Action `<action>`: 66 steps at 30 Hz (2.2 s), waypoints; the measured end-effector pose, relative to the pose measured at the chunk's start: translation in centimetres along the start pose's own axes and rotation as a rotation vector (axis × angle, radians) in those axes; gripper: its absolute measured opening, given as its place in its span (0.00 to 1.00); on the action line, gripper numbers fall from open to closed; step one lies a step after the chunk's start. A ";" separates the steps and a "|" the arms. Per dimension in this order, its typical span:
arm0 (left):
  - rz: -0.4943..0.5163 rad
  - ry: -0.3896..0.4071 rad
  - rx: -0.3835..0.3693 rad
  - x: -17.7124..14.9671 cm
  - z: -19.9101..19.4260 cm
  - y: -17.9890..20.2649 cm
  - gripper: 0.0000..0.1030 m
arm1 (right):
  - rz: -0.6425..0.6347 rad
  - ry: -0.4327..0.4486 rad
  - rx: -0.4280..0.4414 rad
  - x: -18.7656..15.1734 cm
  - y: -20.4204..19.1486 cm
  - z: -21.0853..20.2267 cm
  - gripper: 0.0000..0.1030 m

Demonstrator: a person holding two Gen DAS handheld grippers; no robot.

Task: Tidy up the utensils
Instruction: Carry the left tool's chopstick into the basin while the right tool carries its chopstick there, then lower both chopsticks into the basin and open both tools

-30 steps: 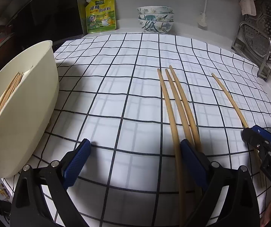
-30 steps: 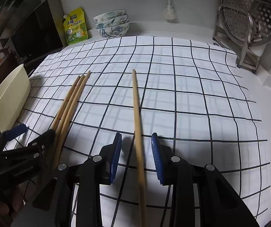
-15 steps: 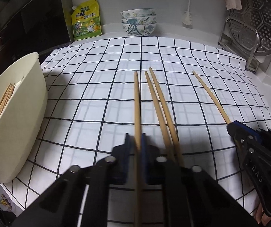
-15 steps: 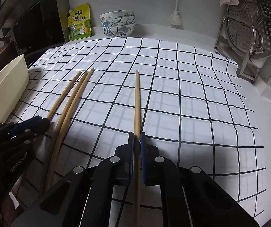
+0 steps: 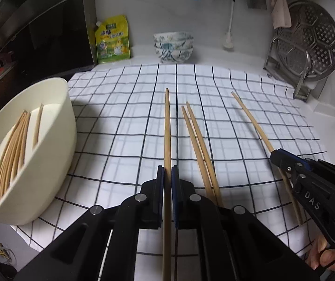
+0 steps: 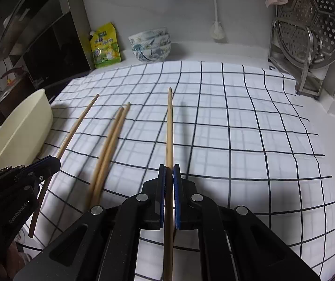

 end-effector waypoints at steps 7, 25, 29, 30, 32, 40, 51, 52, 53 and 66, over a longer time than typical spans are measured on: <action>-0.050 0.083 -0.027 2.2 -3.6 -2.8 0.07 | -0.009 0.083 0.045 1.5 -3.3 -2.7 0.06; -0.232 0.191 0.147 4.2 -7.9 -22.3 0.07 | -0.149 0.119 0.295 7.8 -23.3 -1.1 0.06; -0.257 0.177 0.180 3.7 -7.2 -26.1 0.07 | -0.202 0.084 0.341 8.3 -28.5 1.1 0.06; -0.257 0.172 0.186 3.6 -6.9 -26.6 0.07 | -0.213 0.072 0.349 8.3 -29.5 1.6 0.06; -0.258 0.158 0.193 3.4 -6.2 -27.6 0.07 | -0.237 0.050 0.357 8.1 -31.6 2.7 0.06; -0.255 0.084 0.191 2.2 -3.2 -29.0 0.07 | -0.286 -0.055 0.346 6.7 -34.6 6.3 0.06; -0.311 0.085 0.222 1.2 -3.8 -30.1 0.67 | -0.287 -0.037 0.302 6.3 -33.6 6.3 0.26; -0.319 0.098 0.226 1.2 -4.1 -30.2 0.74 | -0.284 -0.032 0.298 6.3 -33.3 6.1 0.26; -0.325 0.104 0.226 1.2 -4.4 -30.3 0.75 | -0.280 -0.031 0.297 6.3 -33.1 6.0 0.26; -0.331 0.126 0.219 1.1 -6.6 -29.6 0.76 | -0.242 -0.006 0.280 6.1 -31.3 3.9 0.30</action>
Point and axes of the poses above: each gripper's, at about its wrist camera, not at the fingertips, and z roughly the way its jaws point, y to its right, x to its top, the point moved 6 cm from there along z, roughly the way its jaws point, and after that the axes turned 5 degrees about y, right-handed, at the moved point
